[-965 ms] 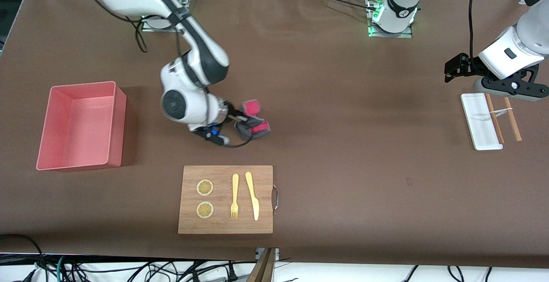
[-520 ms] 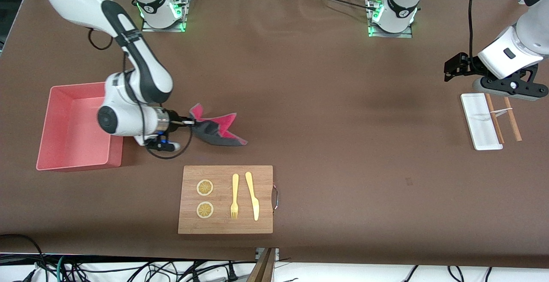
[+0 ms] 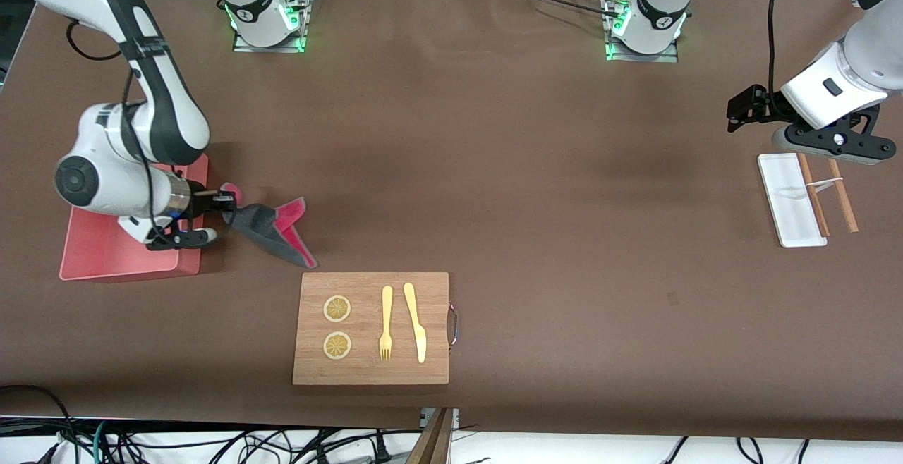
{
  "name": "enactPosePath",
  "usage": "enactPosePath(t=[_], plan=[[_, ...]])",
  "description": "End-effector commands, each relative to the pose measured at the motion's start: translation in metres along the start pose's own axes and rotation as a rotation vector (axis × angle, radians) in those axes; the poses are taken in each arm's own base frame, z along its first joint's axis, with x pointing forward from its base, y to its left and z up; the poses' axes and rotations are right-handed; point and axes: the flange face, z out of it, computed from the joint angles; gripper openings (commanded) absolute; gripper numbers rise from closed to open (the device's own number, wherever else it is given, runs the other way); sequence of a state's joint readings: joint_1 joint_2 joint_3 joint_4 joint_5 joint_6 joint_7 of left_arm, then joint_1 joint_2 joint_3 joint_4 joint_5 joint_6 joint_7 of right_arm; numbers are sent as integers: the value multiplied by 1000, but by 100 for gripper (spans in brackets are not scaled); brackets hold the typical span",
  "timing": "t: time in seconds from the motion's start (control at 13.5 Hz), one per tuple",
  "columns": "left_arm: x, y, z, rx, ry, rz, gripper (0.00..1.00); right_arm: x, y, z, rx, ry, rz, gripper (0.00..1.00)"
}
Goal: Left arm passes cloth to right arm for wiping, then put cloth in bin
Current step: 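Move the cloth over the pink bin and open the right gripper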
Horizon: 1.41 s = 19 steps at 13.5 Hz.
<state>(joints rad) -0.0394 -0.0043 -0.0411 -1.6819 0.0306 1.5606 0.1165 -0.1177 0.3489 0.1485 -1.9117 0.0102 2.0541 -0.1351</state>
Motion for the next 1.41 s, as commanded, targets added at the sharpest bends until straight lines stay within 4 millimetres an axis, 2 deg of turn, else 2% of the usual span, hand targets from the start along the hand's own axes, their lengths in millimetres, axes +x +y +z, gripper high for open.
enactPosePath(t=[0.0, 0.07, 0.3, 0.52, 0.59, 0.67, 0.89, 0.96, 1.04, 1.11, 1.26, 1.34], plan=[[0, 1, -6, -11, -4, 12, 100, -39, 4, -69, -52, 15, -25, 0], [0, 2, -6, -11, -6, 16, 100, -50, 9, -92, -59, 25, -41, 0], [0, 1, -6, -12, -6, 13, 100, -75, 59, -145, -77, 13, -67, 0], [0, 1, -6, -12, -7, 18, 100, -99, 93, -179, -117, -17, -42, 0], [0, 1, -6, -12, -7, 19, 100, -105, 97, -185, -128, -20, -48, 0], [0, 1, -5, -12, -10, 19, 100, -106, 99, -182, -127, -27, -54, 0], [-1, -2, -5, -13, -10, 15, 100, -93, 118, -141, -132, -47, -41, 0], [0, 1, -5, -13, -12, 22, 100, -91, 122, -127, -128, -47, -37, 22], [0, 3, -4, -11, -14, 27, 100, -91, 122, -123, -125, -50, -35, 71], [0, 8, -6, -9, -11, 31, 100, -91, 121, -125, -123, -43, -34, 100], [-1, 11, -7, -8, -12, 28, 100, -92, 117, -137, -107, -11, -27, 100], [0, 11, -5, -9, -15, 28, 100, -95, 109, -149, -113, 6, -36, 100]])
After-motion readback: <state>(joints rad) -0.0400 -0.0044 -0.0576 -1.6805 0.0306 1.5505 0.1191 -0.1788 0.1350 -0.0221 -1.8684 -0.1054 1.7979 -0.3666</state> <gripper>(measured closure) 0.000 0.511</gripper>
